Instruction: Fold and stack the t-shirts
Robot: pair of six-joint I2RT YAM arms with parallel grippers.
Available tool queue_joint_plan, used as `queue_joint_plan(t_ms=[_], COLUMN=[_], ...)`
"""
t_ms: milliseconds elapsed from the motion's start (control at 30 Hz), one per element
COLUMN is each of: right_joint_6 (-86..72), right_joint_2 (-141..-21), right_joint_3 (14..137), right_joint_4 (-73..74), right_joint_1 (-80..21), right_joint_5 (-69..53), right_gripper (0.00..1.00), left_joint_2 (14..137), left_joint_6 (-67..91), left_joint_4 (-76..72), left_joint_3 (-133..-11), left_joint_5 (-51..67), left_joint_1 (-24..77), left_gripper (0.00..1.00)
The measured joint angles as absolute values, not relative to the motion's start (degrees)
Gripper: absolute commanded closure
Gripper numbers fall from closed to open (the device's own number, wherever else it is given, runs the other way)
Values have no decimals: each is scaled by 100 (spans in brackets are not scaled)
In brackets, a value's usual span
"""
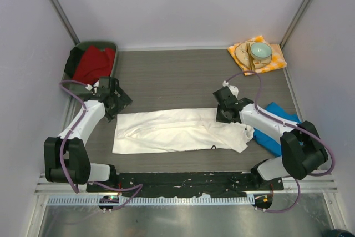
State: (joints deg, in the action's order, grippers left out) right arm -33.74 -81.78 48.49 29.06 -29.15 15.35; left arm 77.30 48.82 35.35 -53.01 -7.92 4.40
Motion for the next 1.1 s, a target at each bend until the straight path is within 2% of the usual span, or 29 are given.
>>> queue_joint_plan(t_ms=[333, 867, 967, 1000, 1067, 1100], right_joint_6=[-3500, -4071, -4147, -4189, -4270, -4309], right_joint_2=[-7706, -7776, -7780, -7784, -7804, -7811], right_joint_3=[4978, 4978, 4978, 4978, 4978, 4982], right_joint_4=[3452, 3730, 3848, 3885, 3979, 4029], right_joint_1=[-4058, -5596, -5765, -5822, -5975, -6023], right_joint_5=[1498, 1083, 1170, 1201, 1304, 1343], right_gripper=[99, 98, 86, 73, 57, 43], left_joint_2=[7725, 7673, 7673, 7673, 7673, 7673], left_joint_6=[4882, 4882, 4882, 4882, 4884, 4884], left_joint_4=[3529, 3474, 3446, 3444, 3439, 3435], left_joint_3=[-5247, -5223, -5223, -5223, -5221, -5218], left_joint_5=[-792, -790, -790, -788, -788, -788], left_joint_1=[449, 451, 454, 454, 456, 456], left_gripper=[5, 5, 6, 6, 6, 6])
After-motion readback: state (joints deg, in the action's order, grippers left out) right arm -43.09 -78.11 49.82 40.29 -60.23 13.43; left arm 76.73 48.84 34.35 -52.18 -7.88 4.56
